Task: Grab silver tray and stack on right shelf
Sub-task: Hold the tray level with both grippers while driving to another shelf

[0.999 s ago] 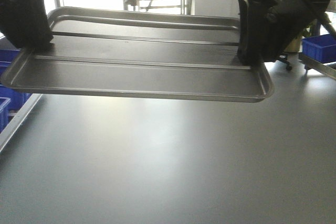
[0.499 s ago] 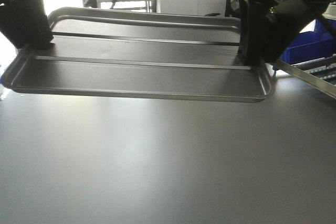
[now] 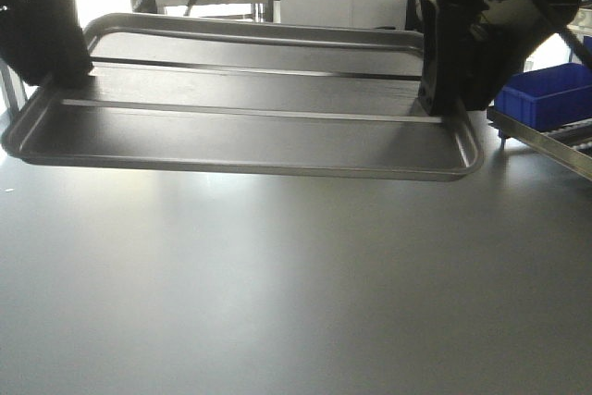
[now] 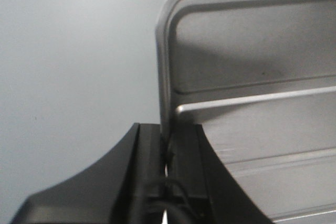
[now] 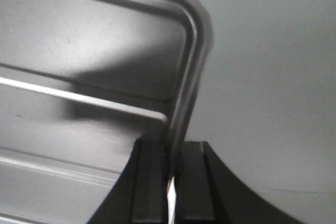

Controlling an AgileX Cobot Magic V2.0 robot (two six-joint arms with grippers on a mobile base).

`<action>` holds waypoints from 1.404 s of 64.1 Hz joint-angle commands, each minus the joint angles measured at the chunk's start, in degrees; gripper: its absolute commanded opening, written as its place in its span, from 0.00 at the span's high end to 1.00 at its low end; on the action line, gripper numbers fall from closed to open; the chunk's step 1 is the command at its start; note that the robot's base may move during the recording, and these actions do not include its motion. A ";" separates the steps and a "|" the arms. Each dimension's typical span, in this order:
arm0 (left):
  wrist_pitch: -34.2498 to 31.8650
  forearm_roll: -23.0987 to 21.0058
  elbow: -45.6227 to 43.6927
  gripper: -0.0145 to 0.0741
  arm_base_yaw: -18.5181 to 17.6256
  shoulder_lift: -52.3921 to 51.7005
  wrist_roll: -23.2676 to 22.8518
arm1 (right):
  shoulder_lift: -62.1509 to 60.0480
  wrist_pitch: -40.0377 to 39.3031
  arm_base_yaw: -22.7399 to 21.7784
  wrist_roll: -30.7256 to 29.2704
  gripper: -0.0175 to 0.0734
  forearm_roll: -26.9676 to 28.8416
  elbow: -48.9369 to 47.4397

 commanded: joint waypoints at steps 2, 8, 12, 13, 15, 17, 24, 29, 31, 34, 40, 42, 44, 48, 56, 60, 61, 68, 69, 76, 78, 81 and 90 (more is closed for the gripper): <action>-1.52 -0.09 -1.76 0.94 -0.81 -2.01 1.45 | -2.20 -2.84 0.27 -1.98 0.75 -1.36 -1.93; -1.52 -0.09 -1.76 0.94 -0.81 -2.01 1.45 | -2.20 -2.84 0.27 -1.98 0.75 -1.36 -1.93; -1.52 -0.09 -1.76 0.94 -0.81 -2.01 1.45 | -2.20 -2.89 0.27 -1.98 0.75 -1.36 -1.93; -1.52 -0.09 -1.76 0.94 -0.81 -2.01 1.45 | -2.20 -2.94 0.27 -1.98 0.75 -1.36 -1.93; -1.52 -0.09 -1.76 0.94 -0.81 -2.01 1.45 | -2.20 -2.94 0.27 -1.98 0.75 -1.36 -1.93; -1.52 -0.09 -1.76 0.94 -0.81 -2.01 1.45 | -2.20 -2.88 0.27 -1.98 0.75 -1.36 -1.93; -1.52 -0.09 -1.76 0.94 -0.81 -1.85 1.45 | -2.20 -2.93 0.27 -1.98 0.75 -1.36 -1.93; -1.52 -0.09 -1.76 0.94 -0.81 -1.81 1.45 | -2.20 -3.15 0.27 -1.98 0.75 -1.36 -1.93; -1.52 0.02 -1.76 0.94 -0.81 -1.74 1.45 | -2.20 -3.15 0.27 -1.98 0.75 -1.36 -1.93; -1.44 -0.09 -1.76 0.94 -0.81 -1.74 1.45 | -2.20 -3.08 0.27 -1.98 0.75 -1.36 -1.93; -1.44 -0.61 -1.76 0.94 -0.81 -1.74 1.45 | -2.20 -3.14 0.27 -1.98 0.75 -1.36 -1.93; -1.44 -0.61 -1.76 0.94 -0.81 -1.66 1.45 | -2.20 -3.14 0.27 -1.98 0.75 -1.36 -1.93; -1.44 -0.61 -1.76 0.94 -0.81 -1.59 1.45 | -2.20 -3.14 0.27 -1.98 0.75 -1.36 -1.93; -1.44 -0.61 -1.76 0.94 -0.81 -1.44 1.45 | -2.20 -3.14 0.27 -1.98 0.75 -1.36 -1.93; -1.44 -0.61 -1.76 0.94 -0.81 -1.37 1.45 | -2.20 -3.14 0.27 -1.98 0.75 -1.36 -1.93; -1.44 -0.61 -1.76 0.94 -0.81 -1.37 1.45 | -2.20 -3.14 0.27 -1.98 0.75 -1.36 -1.93; -1.44 -0.61 -1.76 0.94 -0.81 -1.37 1.45 | -2.20 -3.14 0.27 -1.98 0.75 -1.36 -1.93; -1.44 -0.61 -1.76 0.94 -0.81 -1.15 1.45 | -2.20 -3.14 0.27 -1.98 0.75 -1.36 -1.93; -1.44 -0.61 -1.76 0.94 -0.81 -1.04 1.45 | -2.20 -3.10 0.27 -1.98 0.75 -1.36 -1.93; -1.44 -1.03 -1.76 0.94 -0.81 -0.84 1.45 | -2.20 -3.11 0.27 -1.98 0.75 -1.36 -1.93; -1.44 -1.03 -1.76 0.94 -0.81 -0.73 1.45 | -2.20 -3.11 0.27 -1.98 0.75 -1.36 -1.93; -1.44 -1.03 -1.76 0.94 -0.81 -0.77 1.45 | -2.20 -3.11 0.27 -1.98 0.75 -1.36 -1.93; -1.44 -1.03 -1.76 0.94 -0.81 -0.77 1.45 | -2.20 -3.11 0.27 -1.98 0.75 -1.36 -1.93</action>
